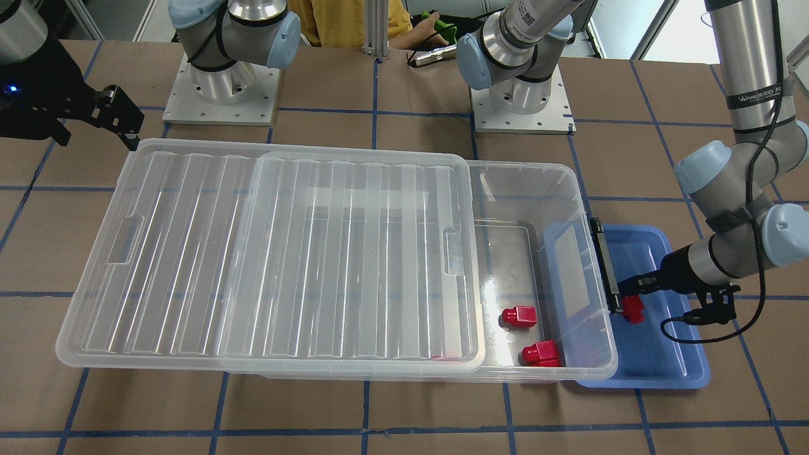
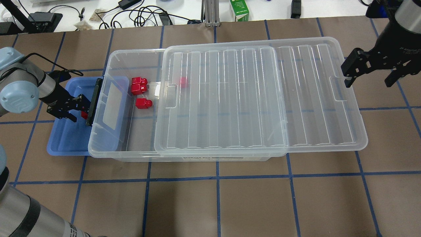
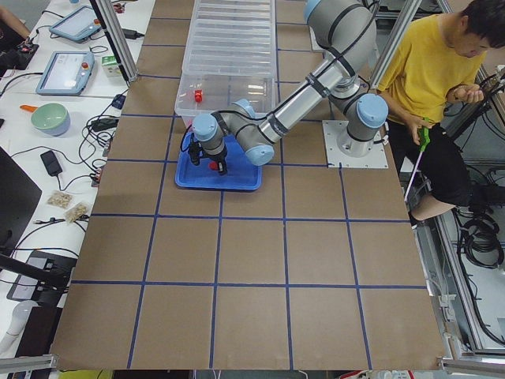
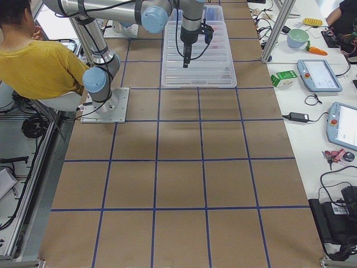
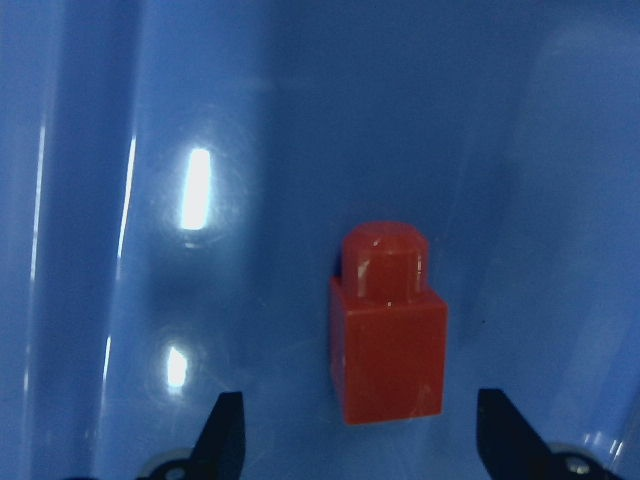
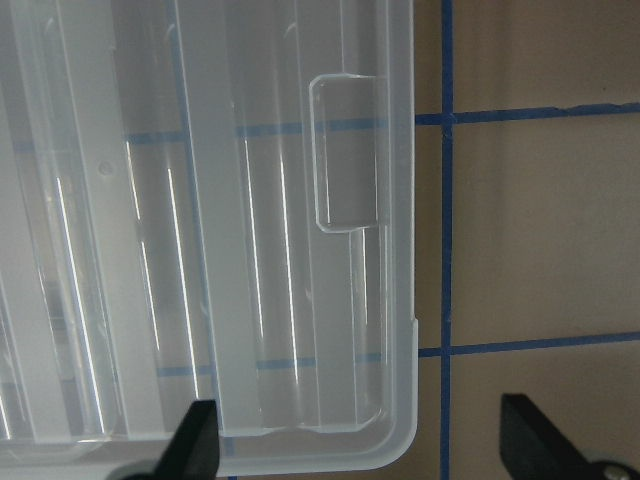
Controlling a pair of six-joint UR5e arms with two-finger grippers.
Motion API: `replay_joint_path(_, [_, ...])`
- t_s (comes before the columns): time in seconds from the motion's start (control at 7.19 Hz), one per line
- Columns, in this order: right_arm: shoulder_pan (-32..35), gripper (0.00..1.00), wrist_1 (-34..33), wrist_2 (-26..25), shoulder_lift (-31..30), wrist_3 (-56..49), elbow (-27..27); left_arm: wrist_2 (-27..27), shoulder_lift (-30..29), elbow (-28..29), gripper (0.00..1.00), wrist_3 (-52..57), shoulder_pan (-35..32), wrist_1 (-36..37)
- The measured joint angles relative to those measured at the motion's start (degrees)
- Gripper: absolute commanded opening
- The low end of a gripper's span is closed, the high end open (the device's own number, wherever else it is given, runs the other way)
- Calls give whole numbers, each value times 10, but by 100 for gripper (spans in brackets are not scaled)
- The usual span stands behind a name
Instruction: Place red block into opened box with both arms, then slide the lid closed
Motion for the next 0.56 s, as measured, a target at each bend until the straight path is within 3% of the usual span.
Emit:
replay_joint_path(0.14, [0, 100, 0, 0, 0, 0, 0, 0, -3, 2, 15, -8, -1, 0])
replay_joint_path(0.42, [0, 100, 0, 0, 0, 0, 0, 0, -5, 7, 0, -11, -1, 0])
replay_joint_path(0.56, [0, 100, -2, 0, 0, 1, -1, 1, -4, 8, 0, -10, -1, 0])
